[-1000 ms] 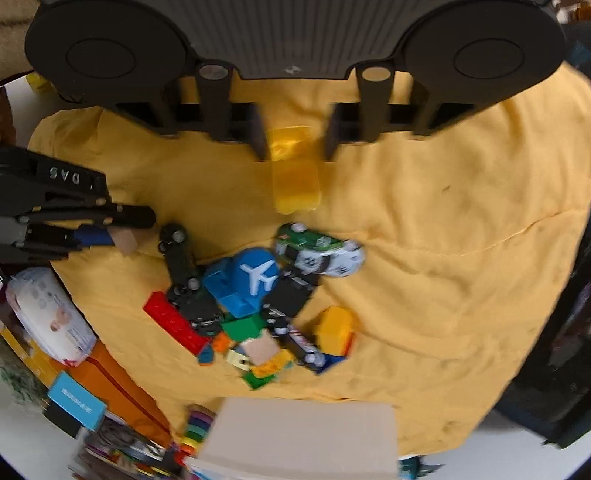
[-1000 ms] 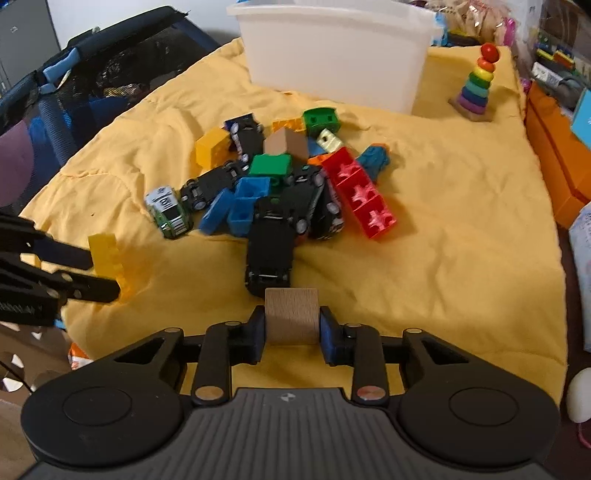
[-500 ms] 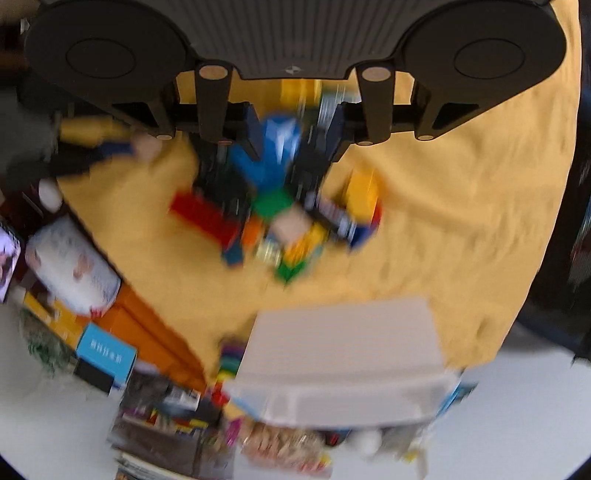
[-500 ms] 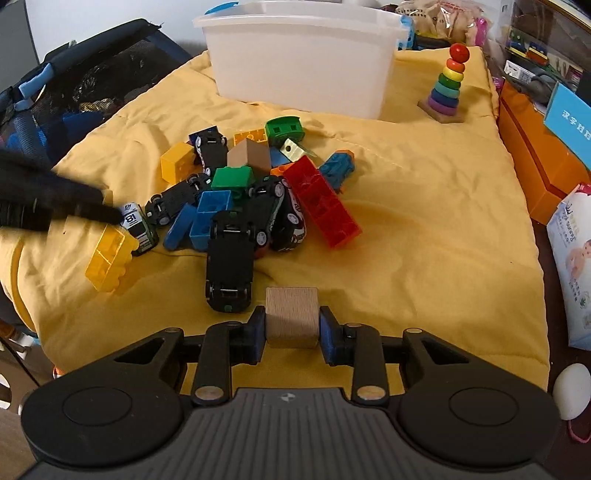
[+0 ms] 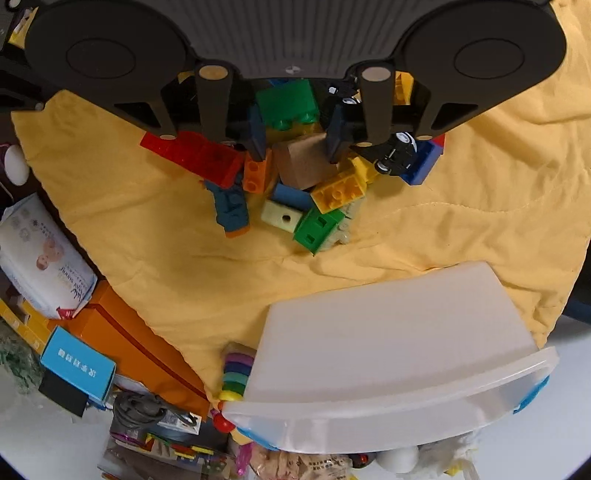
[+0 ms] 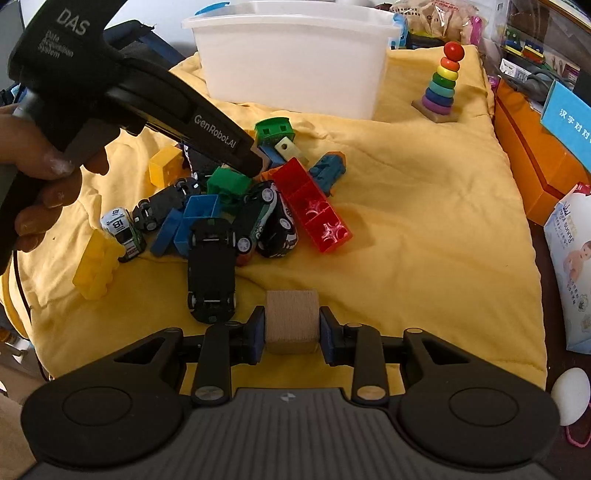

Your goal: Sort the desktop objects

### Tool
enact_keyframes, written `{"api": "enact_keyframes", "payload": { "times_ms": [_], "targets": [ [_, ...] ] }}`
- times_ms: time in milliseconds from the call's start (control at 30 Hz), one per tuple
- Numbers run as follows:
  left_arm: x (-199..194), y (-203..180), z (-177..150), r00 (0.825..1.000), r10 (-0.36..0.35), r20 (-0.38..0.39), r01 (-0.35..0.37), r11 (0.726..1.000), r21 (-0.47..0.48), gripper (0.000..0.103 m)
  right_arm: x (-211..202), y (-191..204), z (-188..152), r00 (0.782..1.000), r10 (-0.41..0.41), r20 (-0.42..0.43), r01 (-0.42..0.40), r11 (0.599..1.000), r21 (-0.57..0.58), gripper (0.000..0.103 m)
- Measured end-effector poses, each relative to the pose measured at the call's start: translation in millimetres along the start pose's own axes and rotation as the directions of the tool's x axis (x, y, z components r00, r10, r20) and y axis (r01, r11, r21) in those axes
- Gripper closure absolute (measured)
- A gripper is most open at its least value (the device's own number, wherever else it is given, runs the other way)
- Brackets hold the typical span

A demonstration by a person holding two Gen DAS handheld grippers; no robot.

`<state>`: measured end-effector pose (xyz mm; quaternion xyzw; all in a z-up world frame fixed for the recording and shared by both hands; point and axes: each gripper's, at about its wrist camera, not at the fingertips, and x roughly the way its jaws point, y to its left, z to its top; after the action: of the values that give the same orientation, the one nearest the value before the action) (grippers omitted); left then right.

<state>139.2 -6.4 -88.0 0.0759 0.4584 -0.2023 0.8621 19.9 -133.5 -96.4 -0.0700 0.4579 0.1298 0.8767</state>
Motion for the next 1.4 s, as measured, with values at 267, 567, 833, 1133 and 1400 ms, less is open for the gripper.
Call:
{"api": "enact_keyframes", "payload": {
  "times_ms": [267,567,833,1133,1400],
  "targets": [
    [10,25,3,0.998,-0.066,-0.001,0.065,0.994,-0.089,0.064,8,-4,3,1.0,0.006,-0.016,-0.006,1.0,-0.01,0.066],
    [-37,35,-15,0.993,-0.117,0.024,0.118,0.991,-0.069,0.07,-2,-8,13,1.0,0.008,0.026,-0.008,1.0,-0.024,0.071],
    [-15,34,-10,0.995,-0.099,-0.002,0.098,0.993,-0.06,0.081,12,-9,22,1.0,0.019,-0.006,-0.019,1.0,0.003,0.07],
    [-4,17,0,0.995,-0.1,-0.017,0.101,0.995,0.011,0.057,12,-16,17,1.0,-0.011,-0.021,0.012,0.999,0.033,0.07],
    [12,20,3,0.991,-0.125,-0.048,0.125,0.992,0.001,0.07,17,-12,13,0.999,-0.042,-0.015,0.043,0.999,0.003,0.067]
  ]
}}
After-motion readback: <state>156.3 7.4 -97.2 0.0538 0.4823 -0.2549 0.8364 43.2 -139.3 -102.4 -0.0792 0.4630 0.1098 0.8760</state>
